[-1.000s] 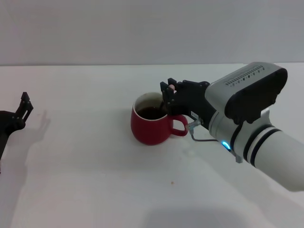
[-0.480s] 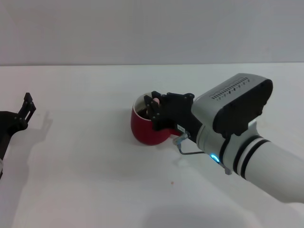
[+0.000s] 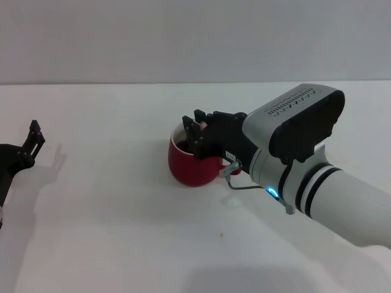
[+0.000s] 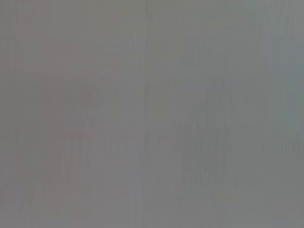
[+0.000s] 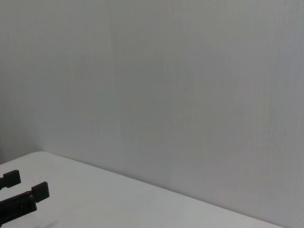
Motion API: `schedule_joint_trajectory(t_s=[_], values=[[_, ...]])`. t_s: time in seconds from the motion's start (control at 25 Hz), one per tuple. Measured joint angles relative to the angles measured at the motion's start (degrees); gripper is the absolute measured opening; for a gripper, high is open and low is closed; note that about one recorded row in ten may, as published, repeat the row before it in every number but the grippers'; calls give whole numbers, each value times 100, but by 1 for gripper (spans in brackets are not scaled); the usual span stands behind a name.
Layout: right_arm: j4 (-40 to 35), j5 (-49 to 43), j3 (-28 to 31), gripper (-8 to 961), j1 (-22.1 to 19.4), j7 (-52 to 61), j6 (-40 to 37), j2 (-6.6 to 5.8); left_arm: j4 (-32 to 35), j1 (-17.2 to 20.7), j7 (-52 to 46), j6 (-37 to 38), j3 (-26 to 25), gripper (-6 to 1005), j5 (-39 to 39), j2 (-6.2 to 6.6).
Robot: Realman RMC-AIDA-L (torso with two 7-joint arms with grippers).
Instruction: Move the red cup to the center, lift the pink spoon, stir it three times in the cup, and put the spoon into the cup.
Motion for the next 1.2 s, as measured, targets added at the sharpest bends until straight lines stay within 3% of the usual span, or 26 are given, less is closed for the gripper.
schedule_joint_trajectory(t_s=[0.16,0.36,0.48,0.6,0.68,0.72,0.76,0.8,0.92,1.08,1.2], values=[[30,-32,2,183,-43,-64,-34,-2,0,3,0,-16,0,842,0,6],[40,-235,-50,363,-53,-120,-367,-8,6,8,0,-21,0,842,-4,8],[113,-912,-194,454,-188,-123,-1045,4,7,11,0,-21,0,842,-6,8],[84,-1753,-524,537,-409,-128,-2323,4,4,12,0,-21,0,842,-5,8],[2,-2259,-777,537,-617,-129,-3354,-4,2,9,0,-21,-1,842,-7,9],[-97,-2487,-916,537,-742,-118,-3944,-1,1,7,0,-21,-1,842,-6,12],[-368,-2820,-1179,537,-934,-73,-5026,8,0,7,0,-17,0,842,-3,15],[-368,-2820,-1179,537,-934,-73,-5026,8,0,7,0,-17,0,842,-3,15],[-1115,-2967,-1747,537,-1026,264,-6791,10,0,5,0,6,-1,842,-3,17],[-2398,-2935,-2360,537,-1102,1890,-8864,21,3,3,0,14,-6,842,-5,20],[-3198,-2736,-2541,537,-1322,3497,-9765,37,11,3,0,41,-28,842,-5,25]])
